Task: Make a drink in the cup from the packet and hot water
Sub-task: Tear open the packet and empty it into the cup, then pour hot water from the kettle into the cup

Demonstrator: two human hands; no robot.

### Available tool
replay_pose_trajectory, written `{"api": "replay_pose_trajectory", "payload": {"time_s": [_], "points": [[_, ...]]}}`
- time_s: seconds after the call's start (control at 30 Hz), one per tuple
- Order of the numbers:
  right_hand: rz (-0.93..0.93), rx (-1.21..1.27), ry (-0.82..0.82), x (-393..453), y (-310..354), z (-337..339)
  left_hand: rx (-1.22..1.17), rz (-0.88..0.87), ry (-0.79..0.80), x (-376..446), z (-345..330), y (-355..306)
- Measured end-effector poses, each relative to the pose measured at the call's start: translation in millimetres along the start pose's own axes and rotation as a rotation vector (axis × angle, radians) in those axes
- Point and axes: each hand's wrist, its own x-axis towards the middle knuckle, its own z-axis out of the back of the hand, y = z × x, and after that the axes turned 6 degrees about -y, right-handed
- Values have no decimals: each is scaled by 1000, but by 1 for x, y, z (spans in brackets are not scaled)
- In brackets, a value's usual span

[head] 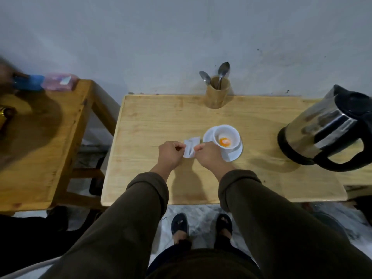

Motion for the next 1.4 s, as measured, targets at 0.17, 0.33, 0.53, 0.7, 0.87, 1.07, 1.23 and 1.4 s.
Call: {"api": "replay_pose_trajectory", "payload": {"time_s": [0.17,0.33,0.53,0.7,0.87,1.07,1.23,1.4], "points": [[72,-270,192,-4,0,-19,214,-21,95,7,-6,26],[115,-355,255,-4,1,-26,200,49,56,17,-20,41],[97,-246,223,-4,5,-18,291,12,48,7,-25,37],[68,18,73,-4,4,1,268,56,-41,-4,-29,24],[135,130,-113,-9,-8,40,275,10,-22,-25,-45,-7],[205,66,-363,-21,-55,101,244,85,25,-64,-92,-37],[240,-39,-585,-33,-110,154,125,114,0,-87,-132,-57],[203,-240,-900,-47,-155,199,34,183,-64,-90,-154,-62]]}}
